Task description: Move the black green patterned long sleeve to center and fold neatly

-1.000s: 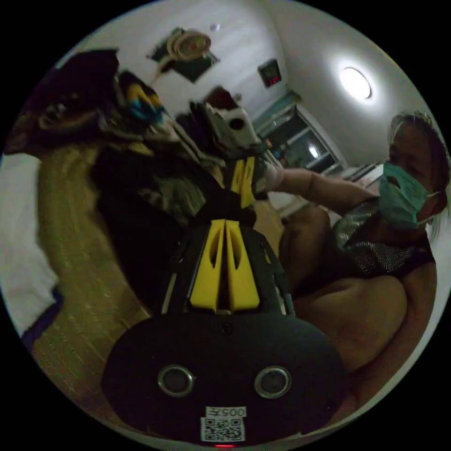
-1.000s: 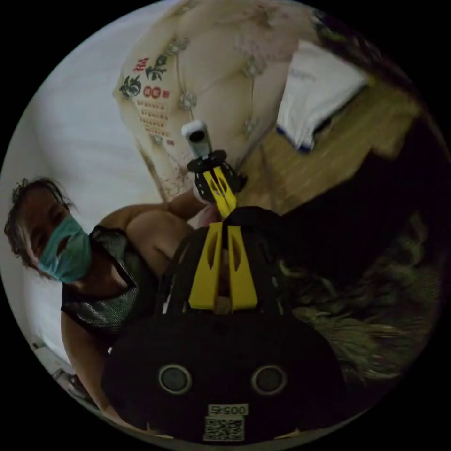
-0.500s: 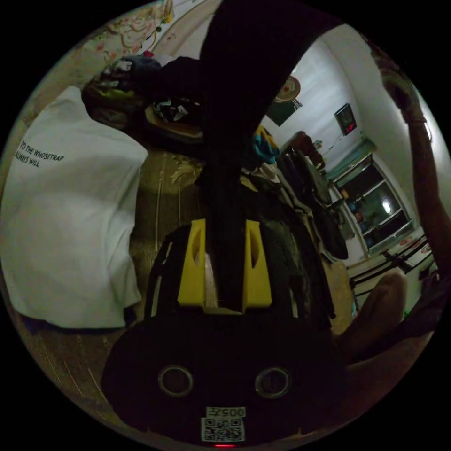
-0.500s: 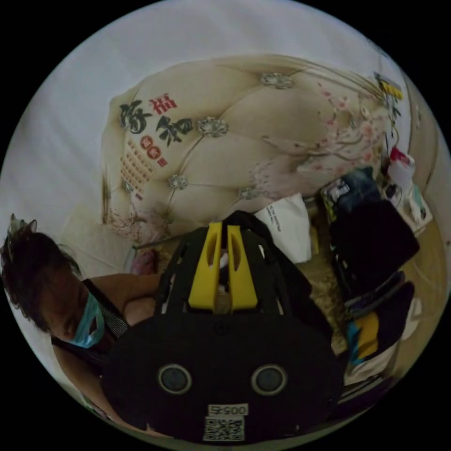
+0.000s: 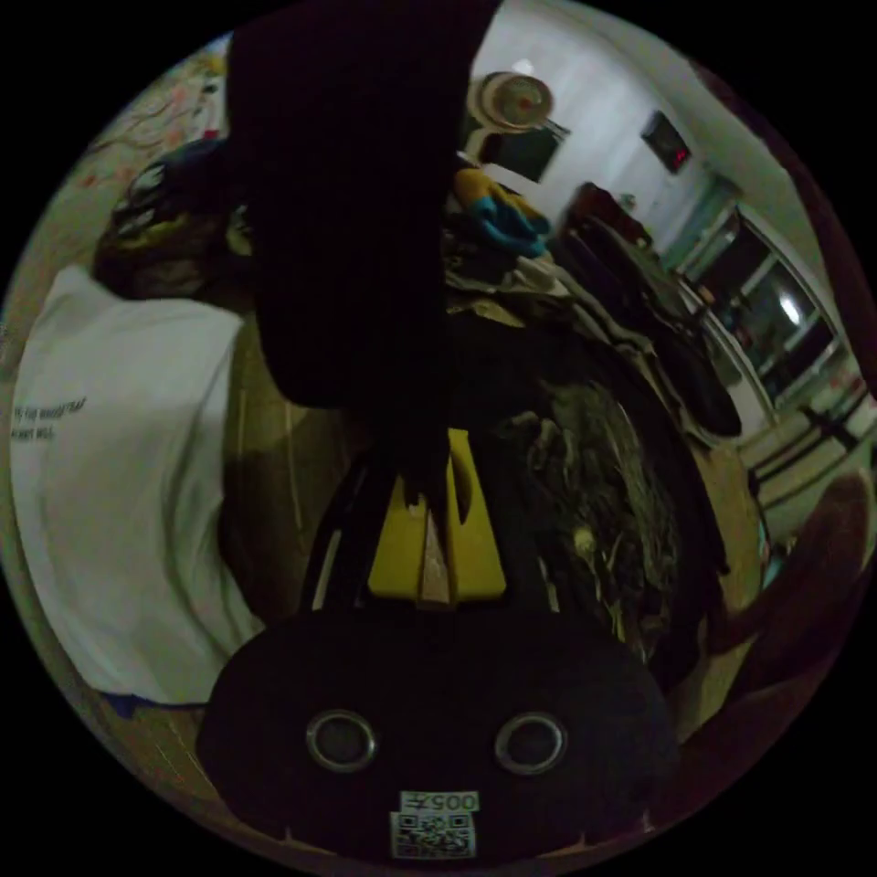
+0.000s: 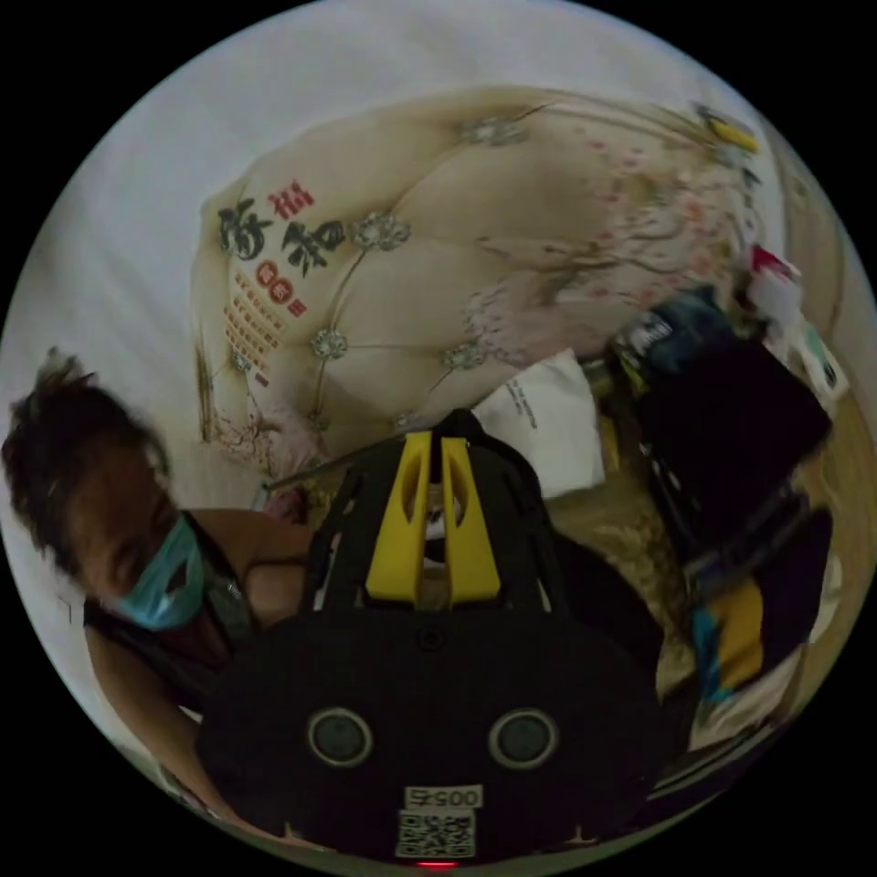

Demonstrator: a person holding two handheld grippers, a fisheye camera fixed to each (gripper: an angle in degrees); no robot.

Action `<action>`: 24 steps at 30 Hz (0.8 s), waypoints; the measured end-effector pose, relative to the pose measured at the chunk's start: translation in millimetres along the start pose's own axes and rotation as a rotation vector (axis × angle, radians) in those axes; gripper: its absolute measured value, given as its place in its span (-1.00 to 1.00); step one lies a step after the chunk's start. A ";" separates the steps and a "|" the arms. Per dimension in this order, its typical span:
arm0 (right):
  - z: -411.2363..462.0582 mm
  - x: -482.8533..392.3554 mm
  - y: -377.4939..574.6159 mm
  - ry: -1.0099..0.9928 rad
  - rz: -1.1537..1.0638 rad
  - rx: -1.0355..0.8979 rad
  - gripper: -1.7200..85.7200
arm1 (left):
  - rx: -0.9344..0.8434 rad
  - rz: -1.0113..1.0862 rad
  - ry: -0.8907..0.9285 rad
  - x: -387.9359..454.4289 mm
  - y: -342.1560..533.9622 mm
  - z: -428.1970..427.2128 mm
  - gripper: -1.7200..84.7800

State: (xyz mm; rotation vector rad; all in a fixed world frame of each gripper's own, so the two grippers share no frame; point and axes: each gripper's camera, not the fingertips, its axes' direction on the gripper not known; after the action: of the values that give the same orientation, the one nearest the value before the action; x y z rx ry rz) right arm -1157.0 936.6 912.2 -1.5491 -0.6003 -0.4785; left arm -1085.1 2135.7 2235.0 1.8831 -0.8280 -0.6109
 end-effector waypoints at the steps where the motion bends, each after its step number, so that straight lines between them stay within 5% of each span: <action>1: -24.7 6.7 27.0 0.020 0.048 0.025 -1.00 | -0.028 0.071 0.030 7.2 -2.4 3.4 -0.82; 10: -130.9 62.5 275.2 0.134 0.620 0.087 -0.98 | -0.049 -0.011 0.062 -27.1 -13.6 5.3 -0.79; 15: -163.7 72.6 367.6 0.151 0.792 0.233 -0.98 | -0.073 -0.070 0.257 -71.4 -82.3 43.4 -0.65; 24: -219.6 83.4 452.7 0.103 0.794 0.353 -0.98 | -0.282 0.215 -0.169 -39.3 -185.4 134.6 -0.75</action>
State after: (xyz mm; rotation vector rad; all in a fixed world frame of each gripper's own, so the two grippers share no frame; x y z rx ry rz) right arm -793.7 717.0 629.7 -1.2828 0.0411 0.1500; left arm -1153.3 2147.5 2013.1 1.4806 -0.9832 -0.7186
